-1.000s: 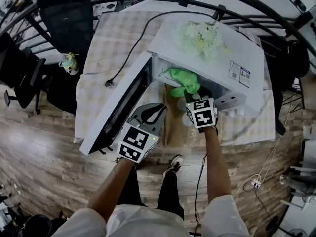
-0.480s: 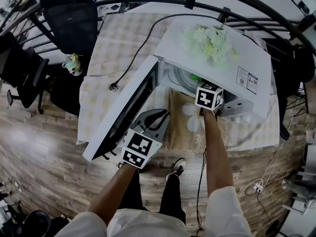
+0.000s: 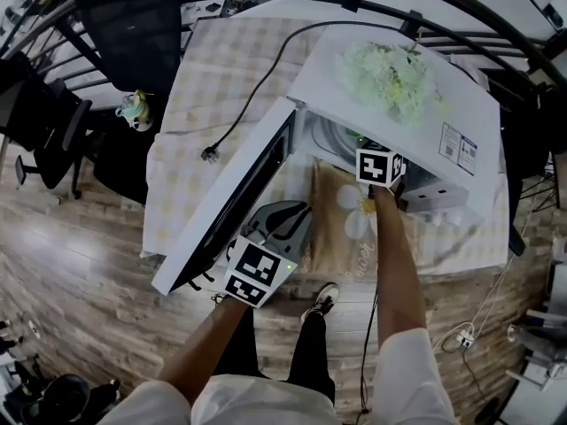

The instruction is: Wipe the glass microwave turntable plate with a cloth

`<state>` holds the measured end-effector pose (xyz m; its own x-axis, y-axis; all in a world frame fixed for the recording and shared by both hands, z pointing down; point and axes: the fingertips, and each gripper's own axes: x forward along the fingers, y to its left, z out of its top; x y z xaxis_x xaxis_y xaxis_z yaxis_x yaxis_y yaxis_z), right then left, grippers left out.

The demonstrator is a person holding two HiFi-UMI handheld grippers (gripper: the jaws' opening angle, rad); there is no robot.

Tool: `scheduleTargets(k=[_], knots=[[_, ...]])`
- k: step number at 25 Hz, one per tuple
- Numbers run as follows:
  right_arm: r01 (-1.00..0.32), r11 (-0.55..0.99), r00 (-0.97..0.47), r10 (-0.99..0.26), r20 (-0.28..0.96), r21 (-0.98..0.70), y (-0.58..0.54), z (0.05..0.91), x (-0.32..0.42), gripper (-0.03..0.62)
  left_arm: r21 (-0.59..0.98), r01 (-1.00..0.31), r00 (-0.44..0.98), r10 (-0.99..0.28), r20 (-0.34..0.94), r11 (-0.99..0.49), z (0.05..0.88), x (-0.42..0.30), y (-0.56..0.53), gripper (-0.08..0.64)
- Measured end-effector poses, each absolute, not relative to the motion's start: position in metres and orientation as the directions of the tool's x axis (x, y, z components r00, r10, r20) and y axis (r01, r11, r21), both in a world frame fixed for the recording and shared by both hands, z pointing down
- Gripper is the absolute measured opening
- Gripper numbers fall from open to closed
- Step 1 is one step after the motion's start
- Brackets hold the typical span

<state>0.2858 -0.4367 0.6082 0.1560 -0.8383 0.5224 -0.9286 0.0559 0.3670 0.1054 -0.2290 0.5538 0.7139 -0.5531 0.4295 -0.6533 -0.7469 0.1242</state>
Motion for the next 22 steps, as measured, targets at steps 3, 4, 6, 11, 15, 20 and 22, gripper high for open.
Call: scheduleTargets(k=[3,4,6,11,15,20,22], knots=[[-0.908,0.159,0.080,-0.842,0.534,0.387,-0.440,0.609,0.262,0.179,0.124,-0.648,0.716,-0.545,0.437,-0.752,0.557,0.106,-0.225,0.046],[-0.897,0.191,0.058,-0.843,0.535,0.398,-0.440,0.609,0.255,0.178,0.123,-0.647,0.716,-0.544,0.438,-0.752,0.557,0.107,-0.224,0.046],[-0.873,0.257,0.008,-0.843,0.538,0.415,-0.441,0.609,0.241,0.179,0.122,-0.647,0.715,-0.543,0.440,-0.753,0.557,0.107,-0.223,0.046],[-0.788,0.439,-0.169,-0.830,0.532,0.433,-0.432,0.606,0.196,0.179,0.117,-0.652,0.711,-0.550,0.439,-0.749,0.556,0.106,-0.223,0.046],[-0.769,0.471,-0.185,-0.812,0.554,0.433,-0.421,0.607,0.195,0.179,0.117,-0.658,0.707,-0.557,0.436,-0.744,0.554,0.106,-0.224,0.046],[-0.827,0.384,-0.103,-0.821,0.562,0.410,-0.410,0.608,0.229,0.181,0.117,-0.663,0.705,-0.563,0.432,-0.740,0.552,0.106,-0.221,0.046],[-0.851,0.325,-0.043,-0.828,0.560,0.414,-0.405,0.607,0.246,0.181,0.118,-0.668,0.702,-0.569,0.429,-0.735,0.550,0.104,-0.221,0.046]])
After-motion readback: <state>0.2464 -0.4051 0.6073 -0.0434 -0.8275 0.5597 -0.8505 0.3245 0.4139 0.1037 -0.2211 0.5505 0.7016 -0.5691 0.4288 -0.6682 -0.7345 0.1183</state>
